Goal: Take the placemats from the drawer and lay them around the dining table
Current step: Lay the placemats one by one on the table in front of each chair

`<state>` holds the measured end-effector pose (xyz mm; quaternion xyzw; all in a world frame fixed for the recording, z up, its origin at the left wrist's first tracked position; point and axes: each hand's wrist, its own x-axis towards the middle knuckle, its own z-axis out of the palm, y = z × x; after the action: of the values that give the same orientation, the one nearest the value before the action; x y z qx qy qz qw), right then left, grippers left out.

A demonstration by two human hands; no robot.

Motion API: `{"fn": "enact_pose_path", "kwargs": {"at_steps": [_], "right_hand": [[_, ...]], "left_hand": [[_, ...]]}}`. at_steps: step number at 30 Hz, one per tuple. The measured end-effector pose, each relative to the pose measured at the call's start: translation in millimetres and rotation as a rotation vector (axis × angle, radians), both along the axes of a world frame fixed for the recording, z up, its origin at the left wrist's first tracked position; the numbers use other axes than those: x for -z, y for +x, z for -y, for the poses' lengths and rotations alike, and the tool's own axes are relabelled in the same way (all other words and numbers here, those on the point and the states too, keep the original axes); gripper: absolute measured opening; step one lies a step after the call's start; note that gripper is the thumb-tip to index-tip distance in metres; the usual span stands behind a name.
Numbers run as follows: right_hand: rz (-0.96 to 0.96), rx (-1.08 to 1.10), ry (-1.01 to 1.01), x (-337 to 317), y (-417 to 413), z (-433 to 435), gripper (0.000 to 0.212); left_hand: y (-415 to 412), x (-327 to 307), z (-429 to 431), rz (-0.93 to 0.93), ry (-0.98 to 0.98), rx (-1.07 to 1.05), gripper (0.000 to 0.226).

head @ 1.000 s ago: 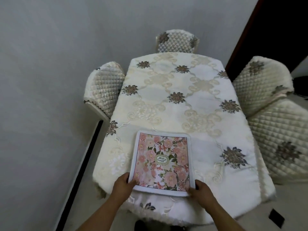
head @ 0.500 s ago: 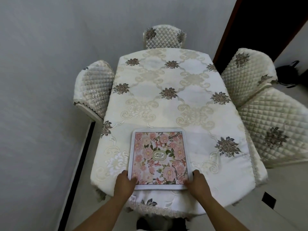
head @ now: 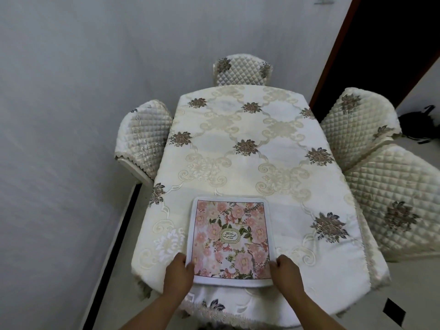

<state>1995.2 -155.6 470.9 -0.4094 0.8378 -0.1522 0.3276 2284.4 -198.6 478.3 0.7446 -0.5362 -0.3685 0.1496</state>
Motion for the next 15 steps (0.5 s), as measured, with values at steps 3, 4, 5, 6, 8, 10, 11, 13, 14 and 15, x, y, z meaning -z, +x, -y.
{"fn": "enact_pose_path", "kwargs": {"at_steps": [3,4,5,6,8,10,11,13,14,15], "right_hand": [[-0.029,-0.042,-0.002,-5.8,-2.7,1.5,0.032],[-0.042,-0.037,-0.02,-9.1,-2.5,1.8,0.031],[-0.057,-0.031,-0.042,-12.9,-2.3,2.3,0.03],[-0.075,-0.025,-0.067,-17.5,-1.8,2.6,0.029],[-0.102,-0.009,-0.118,-28.1,-1.2,4.2,0.029],[-0.121,0.03,-0.163,-40.1,-1.7,4.3,0.029],[-0.133,0.056,-0.184,-46.2,-2.9,3.4,0.029],[-0.157,0.099,-0.224,-57.9,-7.2,-0.7,0.03],[-0.169,0.12,-0.242,-63.2,-10.1,-4.7,0.032],[-0.181,0.14,-0.258,-68.1,-13.4,-9.3,0.033]], "left_hand": [[4.3,-5.9,4.5,-0.018,-0.011,0.022,0.017],[5.9,-8.4,6.6,-0.019,-0.032,0.025,0.02],[7.6,-11.2,8.4,-0.017,-0.057,0.029,0.021],[9.0,-14.5,10.4,-0.011,-0.085,0.04,0.021],[9.9,-22.1,15.7,-0.014,-0.145,0.062,0.021],[8.2,-32.0,21.4,-0.045,-0.202,0.077,0.025],[6.4,-37.1,24.1,-0.066,-0.223,0.085,0.027],[1.1,-45.8,29.4,-0.126,-0.238,0.099,0.025],[-2.5,-49.5,31.7,-0.16,-0.234,0.109,0.022],[-6.5,-52.5,33.3,-0.188,-0.229,0.125,0.02]]}}
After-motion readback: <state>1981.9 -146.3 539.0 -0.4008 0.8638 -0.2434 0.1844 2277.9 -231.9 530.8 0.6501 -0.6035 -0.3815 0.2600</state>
